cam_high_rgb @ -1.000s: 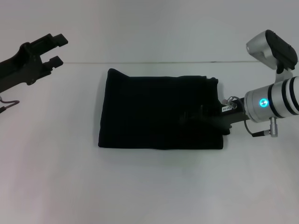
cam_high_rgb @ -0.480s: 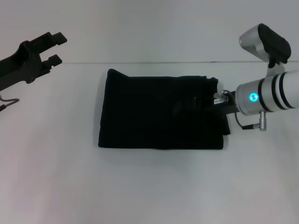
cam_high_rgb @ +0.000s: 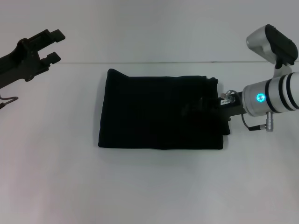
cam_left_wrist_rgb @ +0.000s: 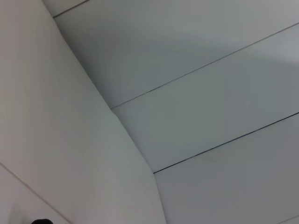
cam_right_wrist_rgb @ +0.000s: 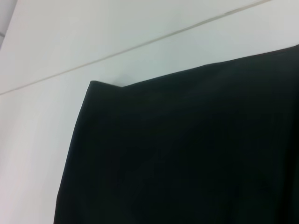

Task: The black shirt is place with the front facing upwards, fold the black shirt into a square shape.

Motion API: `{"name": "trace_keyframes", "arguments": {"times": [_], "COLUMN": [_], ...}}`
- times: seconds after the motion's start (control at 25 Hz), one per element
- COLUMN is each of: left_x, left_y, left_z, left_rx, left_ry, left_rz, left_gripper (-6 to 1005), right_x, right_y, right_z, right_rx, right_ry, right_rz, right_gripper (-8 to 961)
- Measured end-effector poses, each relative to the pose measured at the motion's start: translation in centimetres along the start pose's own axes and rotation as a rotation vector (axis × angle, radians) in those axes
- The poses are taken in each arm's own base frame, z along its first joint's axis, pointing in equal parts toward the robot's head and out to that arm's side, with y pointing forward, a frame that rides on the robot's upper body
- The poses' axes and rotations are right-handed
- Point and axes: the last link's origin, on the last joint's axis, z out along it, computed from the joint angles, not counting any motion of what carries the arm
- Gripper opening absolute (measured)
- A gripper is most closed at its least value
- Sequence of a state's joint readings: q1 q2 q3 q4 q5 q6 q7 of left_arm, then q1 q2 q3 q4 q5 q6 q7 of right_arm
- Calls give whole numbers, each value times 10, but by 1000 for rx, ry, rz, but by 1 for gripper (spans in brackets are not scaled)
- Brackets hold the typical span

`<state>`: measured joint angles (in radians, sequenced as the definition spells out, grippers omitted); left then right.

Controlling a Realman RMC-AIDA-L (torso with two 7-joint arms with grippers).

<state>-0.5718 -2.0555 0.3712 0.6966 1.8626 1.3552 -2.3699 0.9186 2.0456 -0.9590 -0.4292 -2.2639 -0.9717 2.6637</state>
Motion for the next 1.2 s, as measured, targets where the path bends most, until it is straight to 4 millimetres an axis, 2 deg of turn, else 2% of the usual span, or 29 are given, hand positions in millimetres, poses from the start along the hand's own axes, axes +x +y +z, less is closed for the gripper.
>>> {"name": "trace_keyframes", "arguments": {"times": [0.28, 0.4, 0.6, 0.84, 1.2], "left_x": [0, 0, 0, 0, 0], "left_y": [1, 1, 0, 1, 0], "left_z": [1, 1, 1, 0, -4], "left_rx": [-1, -2, -1, -9, -17], "left_ry": [0, -1, 0, 4, 18], "left_rz": [1, 1, -1, -4, -13], "left_gripper": [786, 786, 785, 785, 785], "right_x": [0, -1, 0, -3, -23], "right_y": [-1, -1, -3, -3, 13], "right_z": [0, 0, -1, -1, -14], "right_rx": [2, 4, 8, 12, -13], "right_ry": [0, -1, -5, -17, -37], "right_rz": [-7, -9, -2, -10, -69], "right_gripper": [621, 392, 156, 41, 42]}}
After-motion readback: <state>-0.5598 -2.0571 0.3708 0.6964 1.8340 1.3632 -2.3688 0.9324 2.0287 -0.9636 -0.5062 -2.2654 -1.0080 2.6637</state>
